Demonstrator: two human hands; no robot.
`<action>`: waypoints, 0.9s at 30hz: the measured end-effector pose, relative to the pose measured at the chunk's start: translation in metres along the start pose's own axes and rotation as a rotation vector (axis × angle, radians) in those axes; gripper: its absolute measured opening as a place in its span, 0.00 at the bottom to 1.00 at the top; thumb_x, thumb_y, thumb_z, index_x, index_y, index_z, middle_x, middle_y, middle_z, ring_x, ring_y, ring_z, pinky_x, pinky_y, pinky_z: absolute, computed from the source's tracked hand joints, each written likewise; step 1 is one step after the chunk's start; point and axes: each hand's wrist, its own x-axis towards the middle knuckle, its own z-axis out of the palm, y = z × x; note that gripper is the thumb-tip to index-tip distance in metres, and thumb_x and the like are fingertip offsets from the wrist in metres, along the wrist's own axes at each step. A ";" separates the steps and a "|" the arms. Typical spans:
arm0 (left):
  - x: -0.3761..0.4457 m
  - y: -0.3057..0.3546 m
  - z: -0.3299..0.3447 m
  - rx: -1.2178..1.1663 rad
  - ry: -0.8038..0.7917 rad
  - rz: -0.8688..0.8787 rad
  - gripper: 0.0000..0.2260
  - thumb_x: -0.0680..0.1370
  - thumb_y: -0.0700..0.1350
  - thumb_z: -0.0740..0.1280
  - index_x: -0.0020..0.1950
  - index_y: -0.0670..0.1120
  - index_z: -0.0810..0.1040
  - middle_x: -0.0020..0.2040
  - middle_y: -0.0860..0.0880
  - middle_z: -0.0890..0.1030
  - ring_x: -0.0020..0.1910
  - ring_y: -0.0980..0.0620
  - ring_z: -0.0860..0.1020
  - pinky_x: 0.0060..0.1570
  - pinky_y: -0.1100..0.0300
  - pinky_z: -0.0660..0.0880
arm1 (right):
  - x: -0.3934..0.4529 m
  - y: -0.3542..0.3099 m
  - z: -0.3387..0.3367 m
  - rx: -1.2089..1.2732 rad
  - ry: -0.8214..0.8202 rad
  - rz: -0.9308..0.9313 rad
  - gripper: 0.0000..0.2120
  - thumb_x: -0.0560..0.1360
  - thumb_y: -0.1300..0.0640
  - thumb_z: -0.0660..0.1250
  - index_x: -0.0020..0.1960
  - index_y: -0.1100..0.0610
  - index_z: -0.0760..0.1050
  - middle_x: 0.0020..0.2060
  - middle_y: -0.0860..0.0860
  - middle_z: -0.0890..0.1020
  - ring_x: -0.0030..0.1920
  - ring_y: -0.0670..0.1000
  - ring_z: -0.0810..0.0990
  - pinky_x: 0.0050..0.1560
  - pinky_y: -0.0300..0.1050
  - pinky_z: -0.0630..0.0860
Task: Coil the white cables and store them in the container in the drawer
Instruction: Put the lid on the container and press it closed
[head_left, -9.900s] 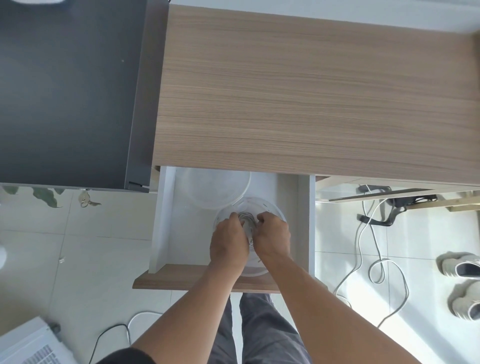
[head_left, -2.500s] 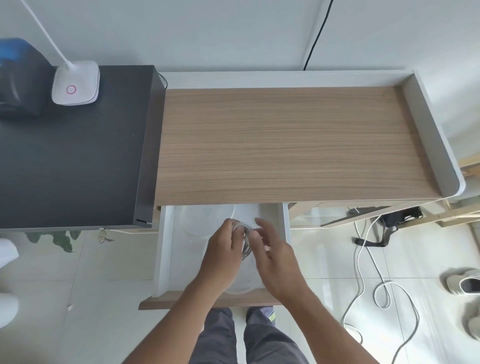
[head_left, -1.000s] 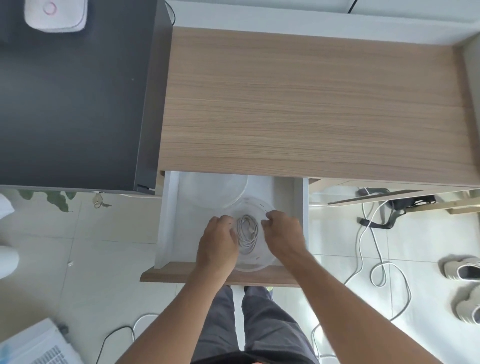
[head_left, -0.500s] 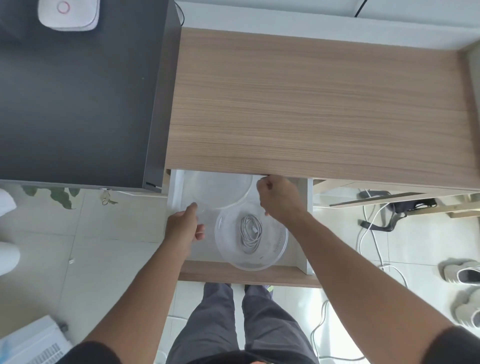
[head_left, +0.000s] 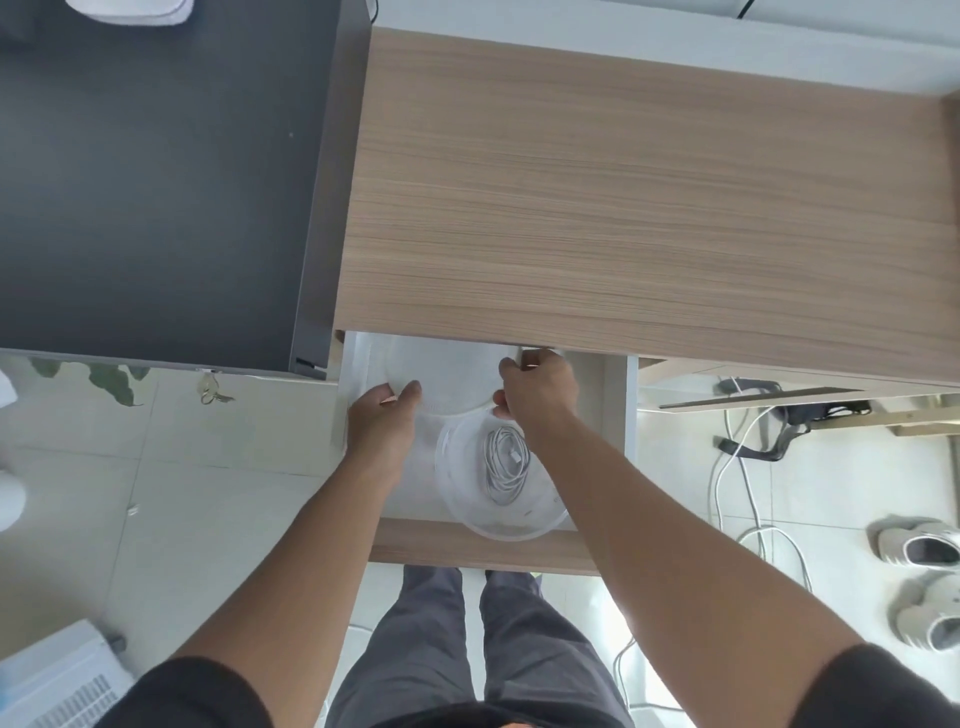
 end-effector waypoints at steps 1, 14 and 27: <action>-0.007 0.001 -0.002 0.031 -0.003 0.039 0.08 0.78 0.55 0.69 0.46 0.51 0.82 0.35 0.54 0.78 0.32 0.52 0.74 0.33 0.60 0.69 | -0.004 0.001 -0.006 -0.025 -0.002 -0.010 0.03 0.77 0.58 0.68 0.51 0.55 0.77 0.37 0.53 0.83 0.26 0.45 0.83 0.27 0.41 0.81; -0.088 -0.042 0.005 0.435 -0.056 0.190 0.14 0.78 0.57 0.68 0.59 0.52 0.78 0.53 0.56 0.77 0.55 0.54 0.76 0.48 0.58 0.69 | -0.057 0.096 -0.093 -0.239 -0.027 0.068 0.07 0.73 0.47 0.71 0.47 0.50 0.78 0.43 0.47 0.84 0.41 0.48 0.83 0.41 0.47 0.78; -0.068 -0.019 0.014 0.408 -0.026 0.235 0.17 0.78 0.55 0.68 0.63 0.48 0.74 0.60 0.52 0.79 0.61 0.50 0.78 0.46 0.59 0.71 | -0.037 0.075 -0.075 -0.219 0.019 -0.073 0.09 0.76 0.49 0.72 0.51 0.53 0.77 0.45 0.44 0.83 0.45 0.49 0.83 0.40 0.37 0.74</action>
